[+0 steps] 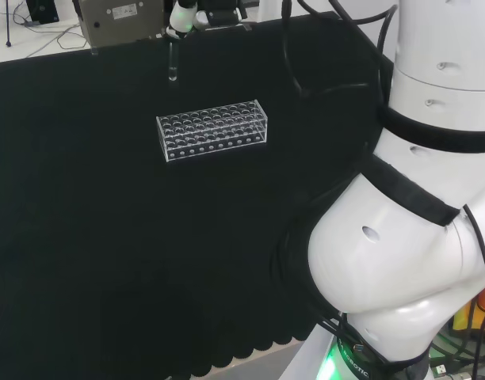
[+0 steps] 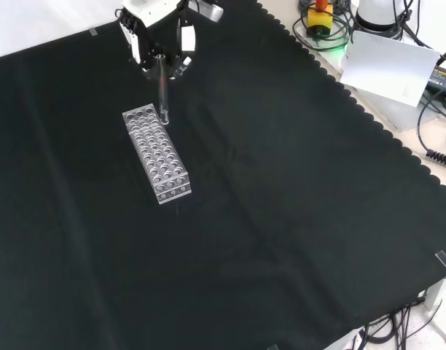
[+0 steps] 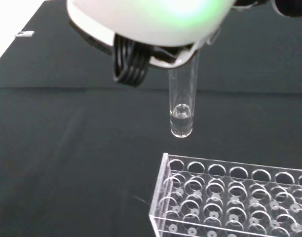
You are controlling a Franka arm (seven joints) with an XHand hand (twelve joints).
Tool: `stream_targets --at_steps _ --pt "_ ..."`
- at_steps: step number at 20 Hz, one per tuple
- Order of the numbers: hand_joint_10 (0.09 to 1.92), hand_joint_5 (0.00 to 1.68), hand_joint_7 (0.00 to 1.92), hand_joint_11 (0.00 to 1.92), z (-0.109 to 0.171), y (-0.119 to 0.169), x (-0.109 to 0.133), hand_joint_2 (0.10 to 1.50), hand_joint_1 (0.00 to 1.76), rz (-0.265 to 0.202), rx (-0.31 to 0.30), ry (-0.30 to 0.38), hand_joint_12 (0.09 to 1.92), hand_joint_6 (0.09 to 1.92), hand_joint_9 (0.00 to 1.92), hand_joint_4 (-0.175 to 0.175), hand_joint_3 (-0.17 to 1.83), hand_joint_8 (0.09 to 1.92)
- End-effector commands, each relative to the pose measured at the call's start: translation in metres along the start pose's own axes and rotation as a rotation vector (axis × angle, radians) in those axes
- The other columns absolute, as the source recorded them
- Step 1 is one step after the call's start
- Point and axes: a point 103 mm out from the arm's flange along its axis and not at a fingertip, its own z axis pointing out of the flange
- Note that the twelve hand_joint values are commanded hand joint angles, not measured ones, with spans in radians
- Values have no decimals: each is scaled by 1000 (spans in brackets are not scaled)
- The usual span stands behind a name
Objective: Shake the test tube.
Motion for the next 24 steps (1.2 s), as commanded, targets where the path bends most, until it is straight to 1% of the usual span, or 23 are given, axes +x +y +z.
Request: stream_targets --at_steps 1,4,8,12,15,17,19,21,24 --pt "139 1367 1777 1546 5 0 -27 562 1228 70 20 -23 667 552 1818 -175 778 444" --pt "138 1367 1777 1546 9 -2 -54 563 1228 128 33 -60 667 551 1818 -175 777 443" --pt "137 1367 1776 1546 8 -5 -94 563 1228 225 36 -111 667 550 1818 -175 777 443" --pt "136 1367 1777 1546 -1 -7 -133 563 1228 331 25 -129 667 550 1818 -175 776 443" --pt "135 1367 1777 1546 -8 -8 -155 563 1228 384 16 -135 667 549 1818 -175 776 442" --pt "135 1367 1777 1546 -12 -8 -164 563 1228 403 11 -137 667 549 1819 -175 775 442" --pt "134 1368 1777 1546 -13 -8 -167 563 1228 404 10 -133 667 548 1819 -175 775 442" --pt "134 1368 1777 1546 -11 -7 -165 564 1228 396 10 -125 667 548 1819 -175 775 442" --pt "133 1368 1777 1546 -4 -5 -154 564 1228 370 19 -114 667 547 1819 -175 775 442"
